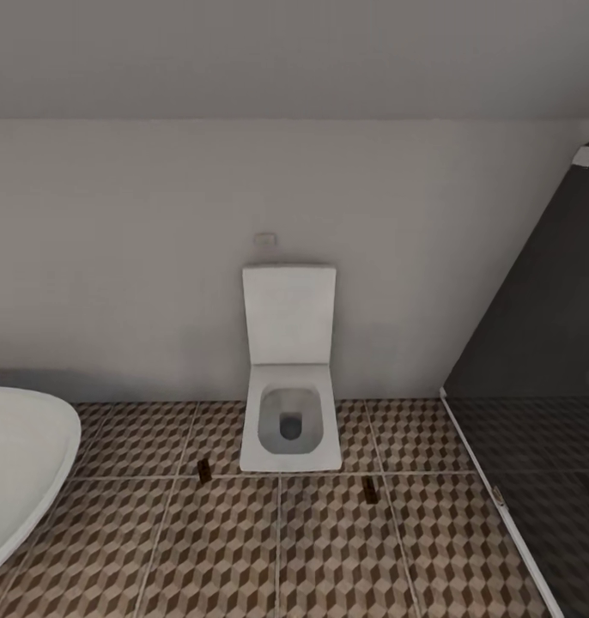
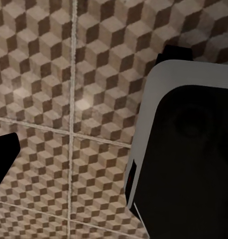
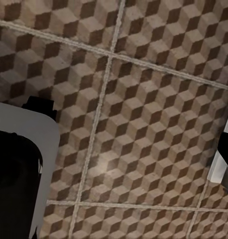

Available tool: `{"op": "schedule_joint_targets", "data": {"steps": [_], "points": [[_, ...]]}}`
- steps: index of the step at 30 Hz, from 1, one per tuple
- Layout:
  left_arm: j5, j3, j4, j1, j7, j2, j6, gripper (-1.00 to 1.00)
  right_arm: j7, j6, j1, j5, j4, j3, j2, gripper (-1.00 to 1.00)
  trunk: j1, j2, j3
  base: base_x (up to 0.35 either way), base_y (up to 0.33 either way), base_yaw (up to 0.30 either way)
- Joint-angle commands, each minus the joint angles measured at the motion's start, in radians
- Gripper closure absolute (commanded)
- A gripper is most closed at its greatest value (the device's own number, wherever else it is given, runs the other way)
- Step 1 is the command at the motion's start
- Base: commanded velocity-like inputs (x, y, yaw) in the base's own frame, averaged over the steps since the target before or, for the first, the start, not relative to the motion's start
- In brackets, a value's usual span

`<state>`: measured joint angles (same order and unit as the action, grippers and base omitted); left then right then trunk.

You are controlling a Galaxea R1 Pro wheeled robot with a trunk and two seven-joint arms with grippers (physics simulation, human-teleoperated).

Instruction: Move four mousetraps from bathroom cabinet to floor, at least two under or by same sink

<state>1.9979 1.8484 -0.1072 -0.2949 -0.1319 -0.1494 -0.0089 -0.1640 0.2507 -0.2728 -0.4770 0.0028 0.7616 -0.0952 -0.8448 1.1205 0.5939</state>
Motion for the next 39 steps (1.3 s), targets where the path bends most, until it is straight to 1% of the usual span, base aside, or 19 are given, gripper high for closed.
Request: {"op": "schedule_joint_targets", "data": {"steps": [1, 12, 39], "points": [[0.004, 0.005, -0.005, -0.001, -0.008, -0.001, -0.001, -1.0, -0.002, 0.002, 0.0, -0.008, 0.0, 0.009, 0.0, -1.0, 0.004, -0.007, -0.002, 0.0, 0.0, 0.0], [0.005, 0.005, -0.003, -0.001, -0.008, -0.002, -0.002, -1.0, -0.002, 0.002, 0.0, -0.008, 0.0, 0.009, 0.0, -1.0, 0.046, -0.084, -0.037, 0.0, 0.0, 0.0], [0.007, 0.005, -0.001, -0.001, -0.011, -0.007, -0.002, -1.0, -0.002, 0.002, 0.0, -0.008, 0.0, 0.009, 0.0, -1.0, 0.046, -0.084, -0.037, 0.0, 0.0, 0.0]]}}
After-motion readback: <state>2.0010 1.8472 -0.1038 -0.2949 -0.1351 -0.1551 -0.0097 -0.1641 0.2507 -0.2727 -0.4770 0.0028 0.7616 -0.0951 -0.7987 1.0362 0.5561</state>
